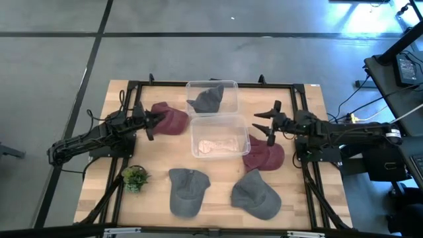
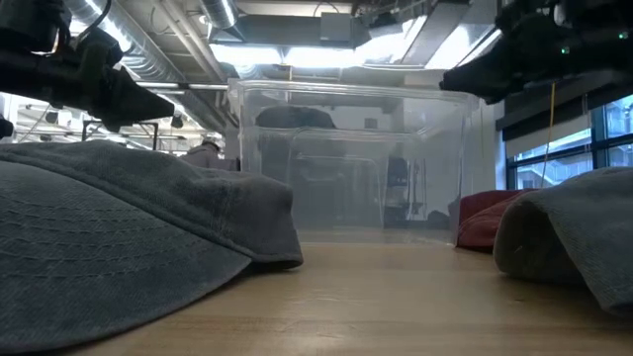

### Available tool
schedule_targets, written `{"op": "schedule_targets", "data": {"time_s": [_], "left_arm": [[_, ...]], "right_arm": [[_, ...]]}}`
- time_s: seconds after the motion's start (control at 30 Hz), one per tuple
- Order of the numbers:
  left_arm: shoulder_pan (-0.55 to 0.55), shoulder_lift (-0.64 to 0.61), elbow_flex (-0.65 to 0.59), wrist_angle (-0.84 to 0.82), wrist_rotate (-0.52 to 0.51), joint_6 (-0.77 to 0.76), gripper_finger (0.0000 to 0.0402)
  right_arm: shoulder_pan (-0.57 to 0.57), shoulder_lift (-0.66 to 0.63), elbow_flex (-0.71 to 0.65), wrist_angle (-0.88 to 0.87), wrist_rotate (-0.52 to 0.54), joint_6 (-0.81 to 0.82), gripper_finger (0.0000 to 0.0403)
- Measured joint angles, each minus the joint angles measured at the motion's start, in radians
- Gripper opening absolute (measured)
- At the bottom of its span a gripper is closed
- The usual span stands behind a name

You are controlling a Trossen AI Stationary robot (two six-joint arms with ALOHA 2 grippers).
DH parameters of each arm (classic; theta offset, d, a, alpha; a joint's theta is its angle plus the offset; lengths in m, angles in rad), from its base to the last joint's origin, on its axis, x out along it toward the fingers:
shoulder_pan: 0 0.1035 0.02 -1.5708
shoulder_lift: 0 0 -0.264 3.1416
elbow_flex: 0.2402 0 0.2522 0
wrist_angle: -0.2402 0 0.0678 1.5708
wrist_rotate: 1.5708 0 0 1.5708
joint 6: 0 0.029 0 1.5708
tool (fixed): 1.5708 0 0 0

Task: Pick & Place hat
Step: Put the left red cap into the bottom transparent bin

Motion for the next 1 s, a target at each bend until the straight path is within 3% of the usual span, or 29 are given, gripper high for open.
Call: {"op": "schedule_targets", "data": {"time_s": [0.2, 0.4, 0.6, 0.8, 1.0], "left_arm": [[0.0, 0.0, 0.0, 0.0, -0.143, -0.01, 0.0165], [0.0, 0.0, 0.0, 0.007, -0.224, -0.043, 0.0214], [0.0, 0.028, 0.011, -0.027, -0.242, -0.113, 0.0218], [0.0, 0.13, 0.056, -0.106, -0.314, -0.116, 0.0205], [0.0, 0.254, 0.142, -0.227, -0.323, -0.157, 0.0197]], "right_arm": [[0.0, -0.009, -0.017, -0.002, 0.099, -0.002, 0.02], [0.0, -0.008, -0.017, -0.003, 0.11, -0.027, 0.02], [0.0, -0.008, -0.017, -0.003, 0.11, -0.029, 0.02], [0.0, -0.008, -0.017, -0.003, 0.111, -0.029, 0.02], [0.0, -0.008, -0.017, -0.003, 0.111, -0.028, 0.02]]}}
